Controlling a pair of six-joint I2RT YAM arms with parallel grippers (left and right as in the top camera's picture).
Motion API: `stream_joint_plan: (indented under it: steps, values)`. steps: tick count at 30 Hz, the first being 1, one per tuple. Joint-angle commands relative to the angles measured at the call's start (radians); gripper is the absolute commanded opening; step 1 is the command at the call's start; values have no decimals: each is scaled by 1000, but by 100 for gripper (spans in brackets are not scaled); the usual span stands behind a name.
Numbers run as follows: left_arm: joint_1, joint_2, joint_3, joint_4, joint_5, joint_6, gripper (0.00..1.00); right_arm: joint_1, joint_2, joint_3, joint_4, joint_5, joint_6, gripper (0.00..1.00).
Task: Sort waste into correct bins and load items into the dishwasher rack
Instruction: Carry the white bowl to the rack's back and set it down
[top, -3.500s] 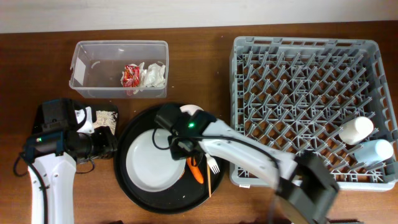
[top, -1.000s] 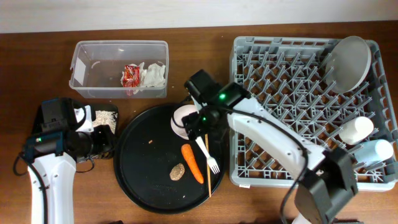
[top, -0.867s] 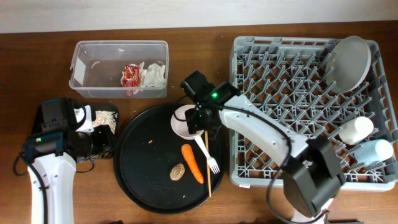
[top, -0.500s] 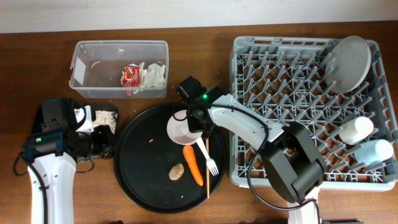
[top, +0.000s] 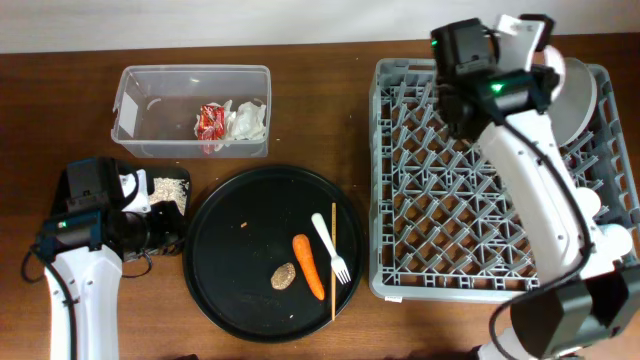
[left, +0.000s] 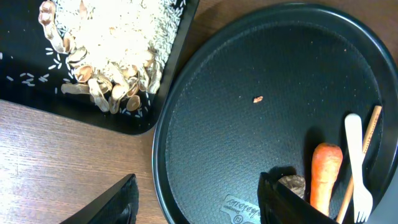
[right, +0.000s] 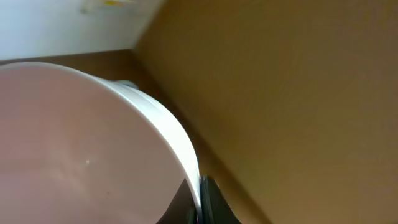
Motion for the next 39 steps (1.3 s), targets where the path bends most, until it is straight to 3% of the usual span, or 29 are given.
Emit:
stream_joint_plan:
  steps: [1,12,25,31,32,36,39]
  values:
    - [4,-10,11,1,7,-6,61,-61,71,-12,-3,89,30,4]
    - [4,-10,11,2,8,-6,61,-139,308,-14,-8,-77,30,4]
    - [4,-10,11,2,12,-6,61,-103,335,-106,39,-89,40,4]
    - [4,-10,11,2,12,-6,61,-36,335,-108,39,-245,39,8]
    - [4,-10,11,2,11,-6,61,-36,335,-108,35,-216,29,8]
    - [4,-10,11,2,12,-6,61,-36,335,-107,23,249,34,4]
    - [4,-10,11,2,12,-6,61,-33,335,-108,42,220,33,4]
